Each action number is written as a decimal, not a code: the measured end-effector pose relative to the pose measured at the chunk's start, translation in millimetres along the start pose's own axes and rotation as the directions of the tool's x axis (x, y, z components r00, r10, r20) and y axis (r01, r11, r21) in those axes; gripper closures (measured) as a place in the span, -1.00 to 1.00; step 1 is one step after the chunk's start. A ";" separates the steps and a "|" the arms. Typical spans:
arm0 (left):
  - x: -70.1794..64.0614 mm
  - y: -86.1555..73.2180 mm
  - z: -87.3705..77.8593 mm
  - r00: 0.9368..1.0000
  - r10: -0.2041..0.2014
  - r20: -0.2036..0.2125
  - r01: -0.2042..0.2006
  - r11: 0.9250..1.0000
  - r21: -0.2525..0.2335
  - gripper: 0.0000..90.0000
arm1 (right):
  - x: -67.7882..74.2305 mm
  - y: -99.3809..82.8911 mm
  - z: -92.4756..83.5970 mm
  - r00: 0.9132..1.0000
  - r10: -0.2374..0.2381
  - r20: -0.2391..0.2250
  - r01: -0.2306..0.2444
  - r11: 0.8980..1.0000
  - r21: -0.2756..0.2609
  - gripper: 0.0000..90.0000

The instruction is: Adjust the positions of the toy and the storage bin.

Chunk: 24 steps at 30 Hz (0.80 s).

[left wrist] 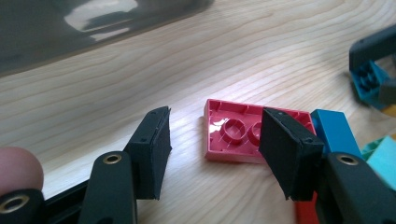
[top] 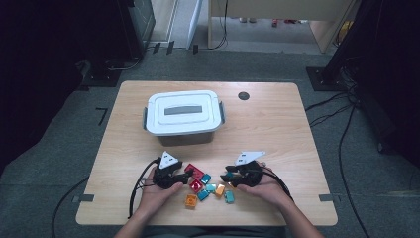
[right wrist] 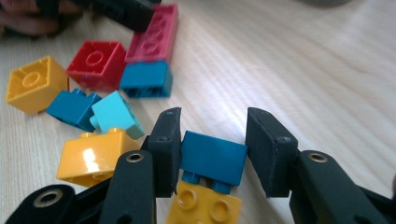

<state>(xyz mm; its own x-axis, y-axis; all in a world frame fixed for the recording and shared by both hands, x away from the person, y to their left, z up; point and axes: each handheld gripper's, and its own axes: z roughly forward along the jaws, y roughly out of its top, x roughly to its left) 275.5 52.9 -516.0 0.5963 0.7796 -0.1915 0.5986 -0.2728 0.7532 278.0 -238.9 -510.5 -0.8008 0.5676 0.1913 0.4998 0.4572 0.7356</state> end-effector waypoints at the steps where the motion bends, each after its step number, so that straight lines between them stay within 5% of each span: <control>1: -2.7 0.7 1.6 1.000 0.006 -0.001 -0.006 1.000 0.001 -0.03 | -1.4 -0.6 -2.8 1.000 0.009 0.006 -0.009 1.000 -0.015 0.27; 12: -22.1 5.6 11.3 0.999 0.047 -0.003 -0.047 0.999 -0.025 -0.11 | -18.0 5.3 -25.0 0.991 0.103 0.083 -0.090 0.985 -0.150 0.27; 18: -2.3 8.8 -8.1 0.998 -0.020 -0.056 0.013 0.992 -0.124 -0.17 | -31.5 22.6 -32.8 0.972 0.175 0.157 -0.135 0.962 -0.237 0.28; 24: 26.4 12.3 -34.9 0.988 -0.104 -0.116 0.078 0.974 -0.211 -0.17 | -40.6 43.1 -31.2 0.951 0.232 0.204 -0.163 0.938 -0.305 0.28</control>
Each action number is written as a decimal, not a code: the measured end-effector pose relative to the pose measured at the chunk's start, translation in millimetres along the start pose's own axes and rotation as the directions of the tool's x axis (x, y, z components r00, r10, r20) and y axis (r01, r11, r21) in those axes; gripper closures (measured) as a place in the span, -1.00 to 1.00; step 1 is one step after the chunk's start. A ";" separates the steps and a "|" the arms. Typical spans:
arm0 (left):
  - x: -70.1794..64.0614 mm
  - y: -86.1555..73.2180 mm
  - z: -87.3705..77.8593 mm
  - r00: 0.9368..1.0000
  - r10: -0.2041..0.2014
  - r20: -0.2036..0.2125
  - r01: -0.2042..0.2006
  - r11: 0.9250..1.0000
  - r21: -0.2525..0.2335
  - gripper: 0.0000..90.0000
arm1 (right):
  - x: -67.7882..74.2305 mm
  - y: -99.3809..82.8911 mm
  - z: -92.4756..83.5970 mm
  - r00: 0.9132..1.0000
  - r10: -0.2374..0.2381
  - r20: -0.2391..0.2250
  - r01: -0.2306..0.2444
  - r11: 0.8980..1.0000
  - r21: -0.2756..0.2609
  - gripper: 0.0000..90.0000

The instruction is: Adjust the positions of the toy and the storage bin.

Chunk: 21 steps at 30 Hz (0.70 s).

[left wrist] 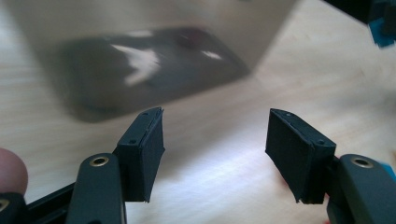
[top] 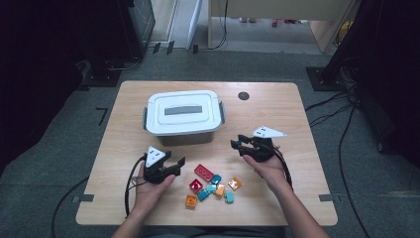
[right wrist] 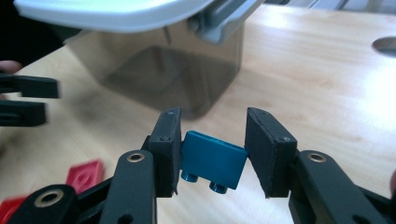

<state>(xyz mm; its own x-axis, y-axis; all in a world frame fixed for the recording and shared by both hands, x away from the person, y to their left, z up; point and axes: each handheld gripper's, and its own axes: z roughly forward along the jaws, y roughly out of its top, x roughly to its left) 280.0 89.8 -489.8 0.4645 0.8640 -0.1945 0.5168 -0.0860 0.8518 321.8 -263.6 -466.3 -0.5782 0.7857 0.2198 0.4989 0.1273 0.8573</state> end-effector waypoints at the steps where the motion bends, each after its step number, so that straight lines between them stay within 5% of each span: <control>1: 5.6 2.0 -4.0 1.000 -0.010 -0.015 0.009 1.000 -0.014 -0.17 | 0.2 2.4 2.3 1.000 -0.001 0.010 0.001 1.000 -0.004 0.28; 7: 42.2 11.6 -26.1 0.991 -0.091 -0.097 0.083 0.992 -0.091 -0.15 | 2.2 14.0 14.9 0.999 0.003 0.046 -0.002 1.000 -0.029 0.28; 11: 65.6 22.7 -39.3 0.976 -0.176 -0.130 0.154 0.975 -0.160 -0.08 | 1.3 22.4 22.9 0.996 0.067 0.063 -0.063 0.996 -0.065 0.28; 16: 75.7 37.8 -46.5 0.967 -0.160 -0.200 0.114 0.968 -0.224 0.03 | 7.4 32.5 31.8 0.994 0.090 0.062 -0.083 0.991 -0.101 0.29; 21: 82.0 47.2 -37.1 0.957 -0.178 -0.229 0.120 0.962 -0.246 0.14 | 9.2 39.6 38.0 0.988 0.101 0.117 -0.085 0.987 -0.135 0.30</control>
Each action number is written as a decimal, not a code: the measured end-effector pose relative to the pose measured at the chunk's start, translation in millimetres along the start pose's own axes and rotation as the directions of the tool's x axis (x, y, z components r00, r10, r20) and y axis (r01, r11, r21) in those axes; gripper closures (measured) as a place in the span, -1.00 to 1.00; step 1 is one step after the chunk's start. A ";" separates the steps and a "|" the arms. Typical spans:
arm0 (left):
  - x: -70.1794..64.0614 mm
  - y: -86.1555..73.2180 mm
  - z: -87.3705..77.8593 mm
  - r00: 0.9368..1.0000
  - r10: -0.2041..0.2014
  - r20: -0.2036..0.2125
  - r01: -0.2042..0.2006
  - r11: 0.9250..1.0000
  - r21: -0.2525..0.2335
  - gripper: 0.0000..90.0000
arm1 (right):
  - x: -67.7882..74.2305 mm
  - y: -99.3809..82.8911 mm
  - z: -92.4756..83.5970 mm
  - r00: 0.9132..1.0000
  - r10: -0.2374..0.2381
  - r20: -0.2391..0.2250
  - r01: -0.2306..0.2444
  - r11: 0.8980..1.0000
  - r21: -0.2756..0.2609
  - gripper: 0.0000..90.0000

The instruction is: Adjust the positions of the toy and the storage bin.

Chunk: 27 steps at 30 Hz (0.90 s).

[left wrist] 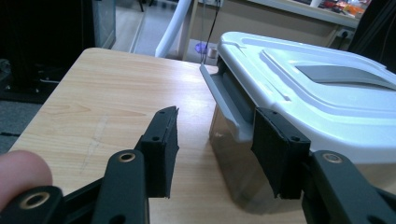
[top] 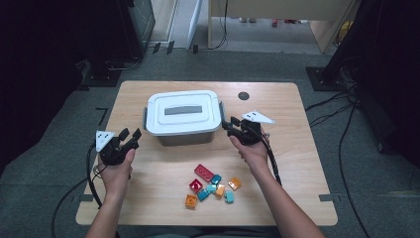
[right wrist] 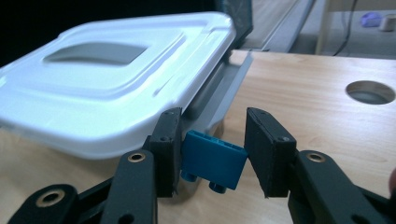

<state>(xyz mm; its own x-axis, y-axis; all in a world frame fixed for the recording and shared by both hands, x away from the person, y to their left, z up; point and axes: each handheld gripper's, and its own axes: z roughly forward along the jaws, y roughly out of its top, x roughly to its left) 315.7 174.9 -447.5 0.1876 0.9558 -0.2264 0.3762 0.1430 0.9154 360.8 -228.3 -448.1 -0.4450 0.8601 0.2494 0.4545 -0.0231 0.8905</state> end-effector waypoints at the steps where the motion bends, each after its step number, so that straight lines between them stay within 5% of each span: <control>1: -0.8 -0.3 3.6 1.000 0.001 -0.003 -0.001 1.000 0.004 0.15 | -0.7 1.1 0.9 1.000 0.011 0.009 -0.011 1.000 -0.008 0.30; 5: -6.8 -1.8 16.1 1.000 0.009 0.001 -0.009 1.000 0.023 0.19 | -1.0 2.0 6.9 0.999 0.038 0.013 -0.038 0.999 -0.013 0.32; 8: -10.3 -1.3 23.0 1.000 0.010 -0.011 -0.010 0.999 0.035 0.27 | 1.5 1.2 9.8 0.998 0.043 0.041 -0.043 0.999 -0.013 0.53; 13: -7.7 -2.4 31.5 1.000 -0.021 -0.012 0.022 0.999 0.050 0.33 | 0.4 -0.2 17.0 0.993 0.108 0.038 -0.107 0.994 -0.009 0.60; 24: -10.4 -2.6 32.1 0.999 -0.033 0.022 0.032 0.998 0.054 0.50 | 1.8 -0.7 19.1 0.993 0.116 0.036 -0.116 0.993 0.007 0.77; 27: -9.4 -2.7 32.3 0.999 -0.041 0.031 0.039 0.998 0.058 0.47 | 0.6 0.0 16.4 0.996 0.083 0.030 -0.084 0.996 0.016 0.73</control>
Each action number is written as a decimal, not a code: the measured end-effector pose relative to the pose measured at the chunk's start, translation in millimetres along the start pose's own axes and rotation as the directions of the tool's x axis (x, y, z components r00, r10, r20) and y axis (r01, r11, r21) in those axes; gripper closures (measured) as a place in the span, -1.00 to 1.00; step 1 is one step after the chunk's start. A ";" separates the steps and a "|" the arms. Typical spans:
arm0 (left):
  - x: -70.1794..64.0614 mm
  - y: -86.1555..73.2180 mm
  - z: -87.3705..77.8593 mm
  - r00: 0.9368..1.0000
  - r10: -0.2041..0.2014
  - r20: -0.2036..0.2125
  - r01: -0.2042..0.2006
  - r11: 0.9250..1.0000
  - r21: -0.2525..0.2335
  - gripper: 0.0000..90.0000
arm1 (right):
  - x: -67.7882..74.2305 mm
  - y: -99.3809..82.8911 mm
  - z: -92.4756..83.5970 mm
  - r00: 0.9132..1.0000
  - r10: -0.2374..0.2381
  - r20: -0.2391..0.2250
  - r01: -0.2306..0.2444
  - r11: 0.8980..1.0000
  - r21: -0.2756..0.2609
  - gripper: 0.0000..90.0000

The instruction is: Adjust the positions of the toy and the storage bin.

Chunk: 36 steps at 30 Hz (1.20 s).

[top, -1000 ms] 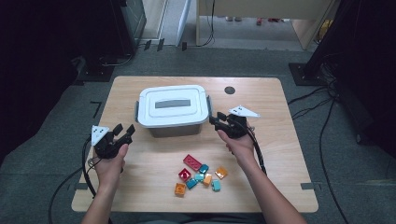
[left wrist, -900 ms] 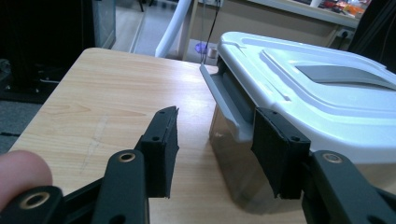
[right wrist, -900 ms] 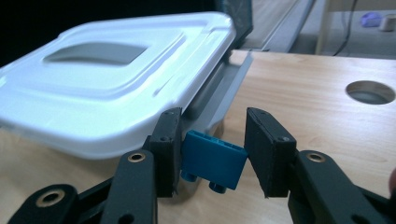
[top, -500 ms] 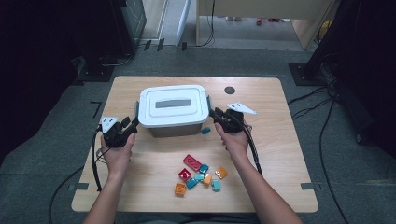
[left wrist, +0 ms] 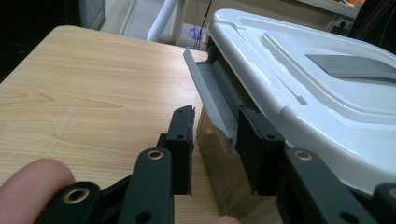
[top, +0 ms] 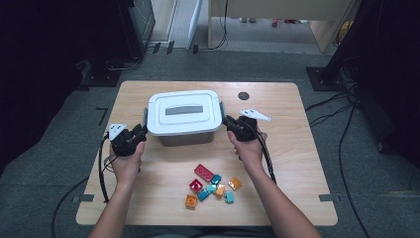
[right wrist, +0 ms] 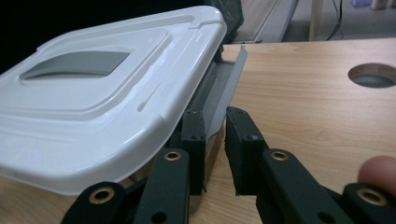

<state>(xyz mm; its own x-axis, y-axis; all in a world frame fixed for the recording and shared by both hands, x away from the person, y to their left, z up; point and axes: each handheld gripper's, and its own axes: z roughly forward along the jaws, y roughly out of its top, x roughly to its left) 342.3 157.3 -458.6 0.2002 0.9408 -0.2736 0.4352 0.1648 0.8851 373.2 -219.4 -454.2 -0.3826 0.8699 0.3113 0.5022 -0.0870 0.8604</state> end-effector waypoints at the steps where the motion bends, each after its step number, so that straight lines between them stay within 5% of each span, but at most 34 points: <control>1: 0.7 0.2 -0.1 1.000 -0.003 0.002 0.003 1.000 0.002 0.44 | -0.7 0.7 -2.7 1.000 -0.023 -0.010 0.023 1.000 0.007 0.63; 4: 2.1 -0.3 0.0 1.000 -0.009 0.009 0.009 1.000 0.000 0.42 | -10.8 5.8 -23.4 0.998 -0.043 -0.056 0.042 0.999 -0.006 0.53; 10: -0.5 -1.1 0.3 1.000 -0.012 0.013 0.012 1.000 -0.007 0.51 | -37.3 9.4 -53.3 0.999 -0.017 -0.027 0.016 0.999 -0.038 0.53; 19: -3.8 -1.1 0.6 1.000 -0.018 0.008 0.018 1.000 -0.004 0.56 | -22.3 5.4 -21.3 0.999 0.012 -0.048 -0.013 1.000 -0.018 0.52; 22: -5.2 -1.5 1.1 1.000 -0.018 0.016 0.019 1.000 -0.004 0.59 | -16.0 5.0 -11.6 1.000 0.020 -0.018 -0.021 1.000 -0.022 0.58; 26: -5.6 -1.5 1.3 0.999 -0.022 0.025 0.022 1.000 -0.002 0.62 | -19.5 5.3 -6.4 0.998 0.068 -0.003 -0.068 0.997 -0.024 0.57; 33: -5.4 -1.9 1.1 0.999 -0.023 0.027 0.023 1.000 -0.003 0.61 | -12.3 6.5 -10.7 0.997 0.066 -0.031 -0.069 0.994 -0.085 0.51; 36: -5.7 -2.0 1.0 0.999 -0.022 0.027 0.022 1.000 -0.003 0.62 | -9.3 6.7 -3.3 0.997 0.069 0.017 -0.069 0.997 -0.041 0.51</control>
<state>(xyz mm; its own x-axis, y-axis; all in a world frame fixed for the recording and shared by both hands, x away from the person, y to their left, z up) 341.1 151.4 -459.2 0.2139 0.9288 -0.3026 0.4369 0.1861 0.8800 377.5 -229.6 -450.0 -0.3333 0.8700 0.3633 0.4948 -0.1666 0.8529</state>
